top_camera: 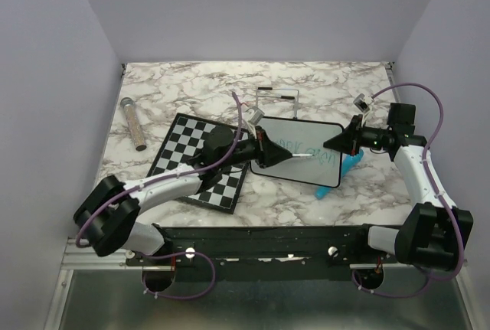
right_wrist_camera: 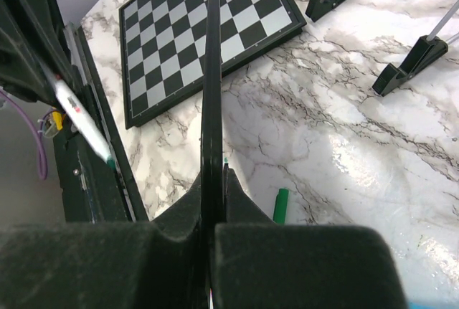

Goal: Write a sentence on the whiteboard

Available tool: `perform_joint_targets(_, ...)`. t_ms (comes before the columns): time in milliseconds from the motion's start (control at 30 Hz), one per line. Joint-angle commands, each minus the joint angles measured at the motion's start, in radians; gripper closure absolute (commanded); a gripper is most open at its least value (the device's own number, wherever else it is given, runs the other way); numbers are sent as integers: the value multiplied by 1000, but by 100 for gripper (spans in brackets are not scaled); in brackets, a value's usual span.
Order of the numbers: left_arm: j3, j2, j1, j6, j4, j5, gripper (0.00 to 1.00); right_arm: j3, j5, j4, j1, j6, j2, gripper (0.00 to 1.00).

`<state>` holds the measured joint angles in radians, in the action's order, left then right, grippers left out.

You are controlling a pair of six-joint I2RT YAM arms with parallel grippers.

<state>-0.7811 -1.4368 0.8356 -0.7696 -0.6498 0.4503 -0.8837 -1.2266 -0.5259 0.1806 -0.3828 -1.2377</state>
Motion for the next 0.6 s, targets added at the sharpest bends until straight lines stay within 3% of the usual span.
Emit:
perform_joint_targets(0,149,150,-68,87,93,27,100,-24,6,-19,2,-21,26,99)
perform_joint_targets(200,276,323,-179,165,179,27,100,-63,33,-78,19,-83,35,99)
perform_joint_targets(300,342,349,-205,171,116,39,100,-93,45,-147,34,-177,30,100)
perform_joint_targets(400,393,378,-210,191,49,50,100,-133,29,-245,74,-240,1,99)
perform_joint_targets(567,456,380,-216,240,6,62,100,-222,13,-518,118,-491,-101,99)
